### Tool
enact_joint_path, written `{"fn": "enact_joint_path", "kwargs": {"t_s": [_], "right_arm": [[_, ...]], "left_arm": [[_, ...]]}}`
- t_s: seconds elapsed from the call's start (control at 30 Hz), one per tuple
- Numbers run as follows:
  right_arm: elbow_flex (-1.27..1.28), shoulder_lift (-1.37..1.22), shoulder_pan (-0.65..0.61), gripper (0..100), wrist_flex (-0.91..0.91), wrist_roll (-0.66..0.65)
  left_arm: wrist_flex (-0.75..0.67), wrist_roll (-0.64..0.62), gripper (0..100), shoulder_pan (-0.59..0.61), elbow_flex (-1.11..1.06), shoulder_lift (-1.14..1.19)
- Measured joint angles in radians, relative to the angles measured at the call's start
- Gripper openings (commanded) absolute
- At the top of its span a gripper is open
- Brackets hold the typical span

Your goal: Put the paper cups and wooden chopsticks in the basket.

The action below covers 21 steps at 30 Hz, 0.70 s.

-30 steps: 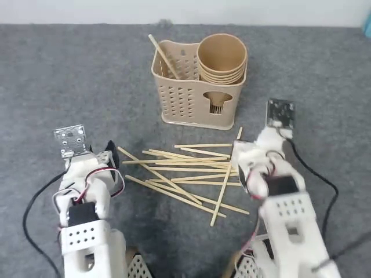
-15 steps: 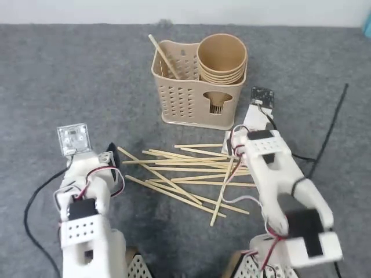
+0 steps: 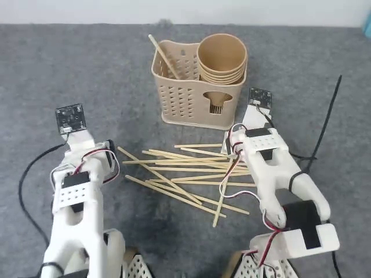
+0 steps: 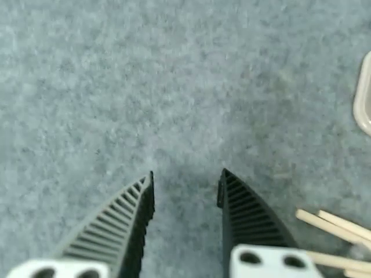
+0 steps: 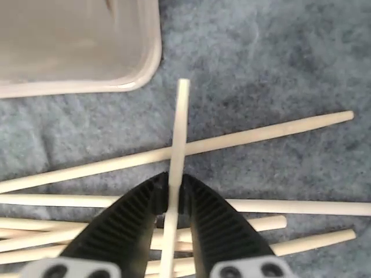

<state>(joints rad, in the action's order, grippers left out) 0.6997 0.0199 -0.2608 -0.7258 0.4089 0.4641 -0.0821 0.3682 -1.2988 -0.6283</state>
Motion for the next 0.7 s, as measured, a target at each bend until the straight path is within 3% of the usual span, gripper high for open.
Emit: {"fn": "enact_joint_path", "kwargs": {"t_s": [0.37, 0.7], "right_arm": [[0.000, 0.219, 0.000, 0.7, -0.083, 0.000], [0.000, 0.783, 0.000, 0.7, -0.183, -0.058]], "left_arm": [[0.000, 0.002, 17, 0.000, 0.000, 0.000], [0.000, 0.002, 17, 0.000, 0.000, 0.000]]}}
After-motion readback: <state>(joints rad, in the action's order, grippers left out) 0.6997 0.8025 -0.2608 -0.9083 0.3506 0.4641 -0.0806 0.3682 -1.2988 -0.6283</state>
